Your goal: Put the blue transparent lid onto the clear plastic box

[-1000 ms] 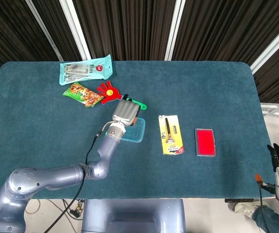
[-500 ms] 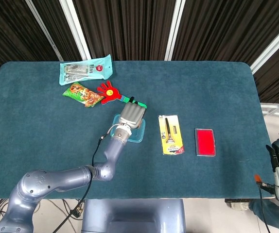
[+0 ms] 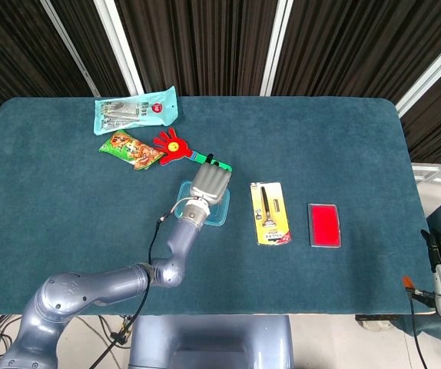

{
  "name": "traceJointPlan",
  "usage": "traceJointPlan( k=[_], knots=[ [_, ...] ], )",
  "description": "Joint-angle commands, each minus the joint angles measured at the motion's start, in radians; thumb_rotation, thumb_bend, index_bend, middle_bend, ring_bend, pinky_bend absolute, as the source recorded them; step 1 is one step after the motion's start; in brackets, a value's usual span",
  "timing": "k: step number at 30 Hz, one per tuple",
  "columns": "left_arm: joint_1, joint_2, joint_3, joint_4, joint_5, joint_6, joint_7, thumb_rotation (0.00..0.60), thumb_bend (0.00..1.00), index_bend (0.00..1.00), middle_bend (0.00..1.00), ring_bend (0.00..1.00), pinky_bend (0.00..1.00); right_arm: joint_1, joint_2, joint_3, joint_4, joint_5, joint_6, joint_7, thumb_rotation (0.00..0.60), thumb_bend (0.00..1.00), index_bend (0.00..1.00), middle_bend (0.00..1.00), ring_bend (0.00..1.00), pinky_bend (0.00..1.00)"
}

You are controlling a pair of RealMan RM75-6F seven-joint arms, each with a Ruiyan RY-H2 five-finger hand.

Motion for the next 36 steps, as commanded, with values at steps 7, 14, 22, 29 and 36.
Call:
traceJointPlan(
  k=[7,14,22,29,36],
  knots=[
    [0.000,-0.026,0.003,0.028,0.020,-0.012,0.013,0.600,0.59,0.66,0.55,0.30,0.13,-0.003,-0.005,0.005,0.001,0.007,0.007,-0.004,0.600,0.34,0.00,0.01,0.00,0.00],
    [-0.002,-0.053,0.011,0.065,0.036,-0.019,0.040,0.600,0.59,0.66,0.54,0.30,0.13,-0.002,-0.004,0.005,0.001,0.006,0.007,-0.004,0.600,0.34,0.00,0.01,0.00,0.00],
    [-0.003,-0.076,0.009,0.095,0.045,-0.033,0.060,0.600,0.59,0.66,0.54,0.30,0.13,-0.001,-0.003,0.007,0.000,0.007,0.006,-0.004,0.600,0.34,0.00,0.01,0.00,0.00],
    [0.003,-0.088,0.006,0.113,0.056,-0.040,0.068,0.600,0.59,0.66,0.53,0.30,0.13,0.000,-0.002,0.008,0.000,0.008,0.007,-0.005,0.600,0.34,0.00,0.01,0.00,0.00],
    [0.015,-0.098,0.009,0.132,0.066,-0.049,0.075,0.600,0.59,0.66,0.54,0.30,0.13,-0.001,-0.002,0.007,0.000,0.006,0.009,-0.005,0.600,0.34,0.00,0.01,0.00,0.00]
  ],
)
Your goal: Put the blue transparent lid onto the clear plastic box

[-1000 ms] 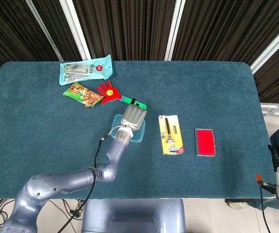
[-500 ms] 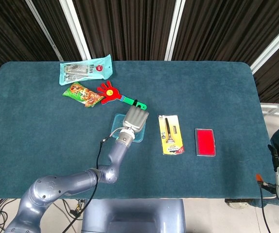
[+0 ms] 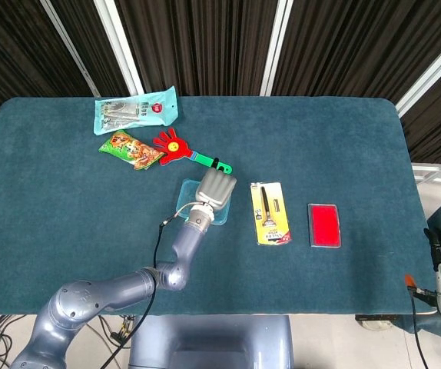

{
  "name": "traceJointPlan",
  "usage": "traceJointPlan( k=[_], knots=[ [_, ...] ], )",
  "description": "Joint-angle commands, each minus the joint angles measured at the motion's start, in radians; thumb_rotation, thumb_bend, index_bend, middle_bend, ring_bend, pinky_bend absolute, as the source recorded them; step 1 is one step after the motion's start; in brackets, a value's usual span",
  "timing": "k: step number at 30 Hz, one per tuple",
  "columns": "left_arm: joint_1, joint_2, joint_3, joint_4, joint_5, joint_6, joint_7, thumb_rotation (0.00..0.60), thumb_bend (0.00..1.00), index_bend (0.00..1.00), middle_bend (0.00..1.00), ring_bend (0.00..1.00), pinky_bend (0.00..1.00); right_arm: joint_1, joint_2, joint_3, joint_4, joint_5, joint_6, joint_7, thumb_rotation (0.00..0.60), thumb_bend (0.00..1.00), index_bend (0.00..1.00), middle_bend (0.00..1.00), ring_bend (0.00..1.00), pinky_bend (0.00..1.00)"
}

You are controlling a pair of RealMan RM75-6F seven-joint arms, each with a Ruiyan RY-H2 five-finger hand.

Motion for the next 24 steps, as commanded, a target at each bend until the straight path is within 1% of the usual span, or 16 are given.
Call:
traceJointPlan(
  k=[1,5,9,12,20,22,24],
  knots=[
    [0.004,-0.002,0.002,0.004,0.010,0.001,-0.002,0.600,0.59,0.66,0.54,0.30,0.13,0.000,0.000,-0.001,0.000,0.000,-0.001,0.000,0.600,0.34,0.00,0.01,0.00,0.00],
    [0.014,0.006,-0.005,-0.014,0.039,0.014,-0.026,0.600,0.59,0.66,0.53,0.30,0.13,0.000,0.000,-0.001,-0.001,-0.001,0.000,-0.003,0.600,0.34,0.00,0.01,0.00,0.00],
    [0.025,0.038,-0.026,-0.073,0.065,0.051,-0.052,0.600,0.59,0.66,0.53,0.30,0.13,-0.001,-0.001,-0.002,-0.001,-0.004,0.004,-0.004,0.600,0.34,0.00,0.01,0.00,0.00],
    [0.042,0.076,-0.024,-0.145,0.091,0.085,-0.053,0.600,0.59,0.66,0.53,0.30,0.13,-0.001,-0.002,-0.002,-0.001,-0.005,0.004,-0.005,0.600,0.34,0.00,0.01,0.00,0.00],
    [0.114,0.223,-0.019,-0.421,0.093,0.171,-0.031,0.600,0.59,0.66,0.53,0.29,0.13,0.000,0.000,0.000,-0.003,-0.007,0.007,-0.010,0.600,0.34,0.00,0.01,0.00,0.00],
    [0.132,0.255,-0.007,-0.477,0.099,0.188,-0.027,0.600,0.58,0.66,0.53,0.29,0.12,-0.001,-0.001,-0.001,-0.002,-0.006,0.006,-0.011,0.600,0.34,0.00,0.01,0.00,0.00],
    [0.145,0.277,0.017,-0.509,0.112,0.194,-0.016,0.600,0.58,0.66,0.53,0.29,0.12,0.000,-0.001,-0.001,-0.002,-0.006,0.005,-0.012,0.600,0.34,0.00,0.01,0.00,0.00]
  ],
)
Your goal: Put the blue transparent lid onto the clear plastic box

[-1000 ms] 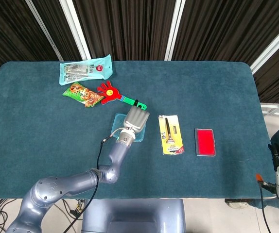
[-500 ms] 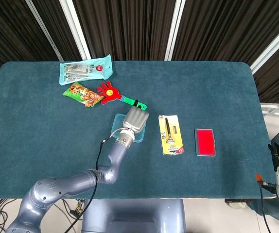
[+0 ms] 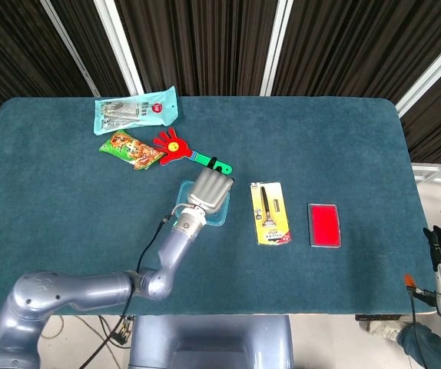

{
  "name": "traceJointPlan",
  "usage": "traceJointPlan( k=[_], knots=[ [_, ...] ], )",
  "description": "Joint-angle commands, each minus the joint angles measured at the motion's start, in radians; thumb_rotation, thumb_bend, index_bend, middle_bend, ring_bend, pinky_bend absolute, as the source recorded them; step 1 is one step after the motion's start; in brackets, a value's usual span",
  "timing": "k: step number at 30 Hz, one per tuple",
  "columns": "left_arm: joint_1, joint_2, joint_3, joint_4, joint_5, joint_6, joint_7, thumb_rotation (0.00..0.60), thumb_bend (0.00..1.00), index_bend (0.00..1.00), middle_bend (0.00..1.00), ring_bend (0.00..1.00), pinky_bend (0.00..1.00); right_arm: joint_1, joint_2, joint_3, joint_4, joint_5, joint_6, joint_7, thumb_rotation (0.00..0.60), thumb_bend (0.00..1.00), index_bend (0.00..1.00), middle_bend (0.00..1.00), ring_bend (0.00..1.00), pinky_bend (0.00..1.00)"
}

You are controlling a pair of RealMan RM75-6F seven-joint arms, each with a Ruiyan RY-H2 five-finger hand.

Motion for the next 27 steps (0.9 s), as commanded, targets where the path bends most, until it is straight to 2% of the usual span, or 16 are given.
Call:
traceJointPlan(
  k=[1,5,10,27],
  knots=[
    [0.044,0.069,0.042,-0.092,0.023,0.033,0.019,0.600,0.58,0.66,0.53,0.29,0.12,0.000,-0.001,-0.001,0.001,0.000,-0.001,-0.001,0.600,0.34,0.00,0.01,0.00,0.00],
    [0.067,0.099,0.078,-0.144,0.039,0.018,0.005,0.600,0.58,0.66,0.53,0.29,0.12,-0.001,-0.003,-0.001,0.004,-0.001,0.002,-0.003,0.600,0.34,0.00,0.01,0.00,0.00],
    [0.072,0.098,0.104,-0.146,0.061,0.004,-0.006,0.600,0.58,0.66,0.53,0.29,0.12,-0.002,-0.005,0.000,0.006,-0.002,0.006,-0.002,0.600,0.34,0.00,0.01,0.00,0.00],
    [0.062,0.050,0.130,-0.098,0.087,-0.038,-0.032,0.600,0.58,0.66,0.53,0.29,0.12,-0.002,-0.001,0.002,0.003,0.001,0.005,0.002,0.600,0.34,0.00,0.01,0.00,0.00]
  ],
)
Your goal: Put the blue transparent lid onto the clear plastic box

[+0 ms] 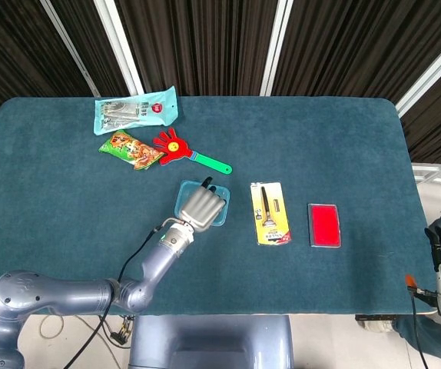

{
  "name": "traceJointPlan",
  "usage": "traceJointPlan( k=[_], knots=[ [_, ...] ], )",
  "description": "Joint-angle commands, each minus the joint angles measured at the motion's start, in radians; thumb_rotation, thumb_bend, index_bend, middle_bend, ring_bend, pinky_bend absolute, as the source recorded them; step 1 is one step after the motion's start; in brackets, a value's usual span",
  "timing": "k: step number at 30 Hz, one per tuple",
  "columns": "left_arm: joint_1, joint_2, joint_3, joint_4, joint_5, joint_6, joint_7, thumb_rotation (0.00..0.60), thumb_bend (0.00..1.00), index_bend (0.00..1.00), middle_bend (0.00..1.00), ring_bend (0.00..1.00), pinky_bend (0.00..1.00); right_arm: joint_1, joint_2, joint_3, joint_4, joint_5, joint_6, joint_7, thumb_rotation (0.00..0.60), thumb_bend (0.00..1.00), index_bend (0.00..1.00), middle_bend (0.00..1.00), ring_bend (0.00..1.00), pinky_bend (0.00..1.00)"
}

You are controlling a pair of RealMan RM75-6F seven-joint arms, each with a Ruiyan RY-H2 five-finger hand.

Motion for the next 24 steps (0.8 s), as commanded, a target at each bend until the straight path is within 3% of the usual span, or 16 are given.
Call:
traceJointPlan(
  k=[1,24],
  knots=[
    [-0.003,-0.007,0.000,0.005,0.000,-0.004,0.000,0.600,0.58,0.66,0.53,0.29,0.12,0.000,0.001,0.001,-0.001,-0.001,0.001,0.000,0.600,0.34,0.00,0.01,0.00,0.00],
    [-0.011,-0.038,0.031,0.033,0.010,-0.007,0.024,0.600,0.58,0.67,0.53,0.29,0.12,0.002,0.000,0.003,-0.002,0.004,-0.001,-0.002,0.600,0.34,0.00,0.01,0.00,0.00]
  ],
)
